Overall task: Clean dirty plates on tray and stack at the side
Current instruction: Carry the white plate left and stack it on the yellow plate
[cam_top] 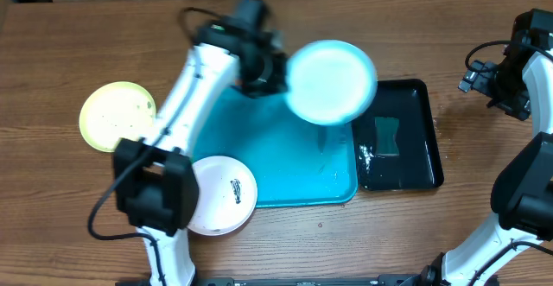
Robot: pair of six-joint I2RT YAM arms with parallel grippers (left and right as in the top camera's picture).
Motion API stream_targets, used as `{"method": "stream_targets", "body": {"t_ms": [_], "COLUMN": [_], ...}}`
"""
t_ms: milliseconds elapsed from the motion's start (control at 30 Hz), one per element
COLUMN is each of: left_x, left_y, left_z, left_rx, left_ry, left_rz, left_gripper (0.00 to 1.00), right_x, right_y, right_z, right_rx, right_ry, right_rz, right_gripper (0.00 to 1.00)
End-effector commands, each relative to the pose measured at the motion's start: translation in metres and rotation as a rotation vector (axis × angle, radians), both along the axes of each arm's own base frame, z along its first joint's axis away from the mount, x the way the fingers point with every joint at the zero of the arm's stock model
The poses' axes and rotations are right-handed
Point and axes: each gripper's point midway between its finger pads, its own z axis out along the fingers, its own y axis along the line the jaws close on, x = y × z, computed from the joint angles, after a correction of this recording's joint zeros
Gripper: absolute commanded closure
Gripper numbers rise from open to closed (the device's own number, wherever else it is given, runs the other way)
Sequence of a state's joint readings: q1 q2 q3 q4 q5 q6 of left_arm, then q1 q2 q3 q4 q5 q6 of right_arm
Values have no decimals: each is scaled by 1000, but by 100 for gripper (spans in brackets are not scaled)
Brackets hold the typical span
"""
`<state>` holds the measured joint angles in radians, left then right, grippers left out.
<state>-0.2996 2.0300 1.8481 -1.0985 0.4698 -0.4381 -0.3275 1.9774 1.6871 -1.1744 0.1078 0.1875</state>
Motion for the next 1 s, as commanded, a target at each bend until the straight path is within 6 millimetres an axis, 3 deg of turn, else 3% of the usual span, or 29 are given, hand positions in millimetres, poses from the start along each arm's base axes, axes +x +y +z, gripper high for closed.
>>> {"method": "stream_targets", "body": {"t_ms": [0, 233, 333, 533, 667, 967], "left_x": [13, 18, 7, -23, -47, -89], "left_y": [56, 178, 231, 313, 357, 415], "left_z": [1, -9, -20, -39, -52, -79], "left_rx": [-60, 20, 119, 246, 339, 384], "left_ry": [53, 116, 156, 244, 321, 409], "left_rz": [107, 350, 461, 651, 807, 1032], "left_gripper": [96, 96, 96, 96, 96, 96], "right_x": [2, 2, 2, 2, 2, 2], "right_y": [-2, -2, -2, -2, -2, -2], "right_z": [11, 11, 11, 11, 11, 11], "right_rx": [-13, -13, -13, -13, -13, -13], "right_ry": [-31, -31, -31, -31, -31, -31], "right_rz": [-10, -10, -10, -10, -10, -10], "right_gripper": [0, 0, 0, 0, 0, 0]}}
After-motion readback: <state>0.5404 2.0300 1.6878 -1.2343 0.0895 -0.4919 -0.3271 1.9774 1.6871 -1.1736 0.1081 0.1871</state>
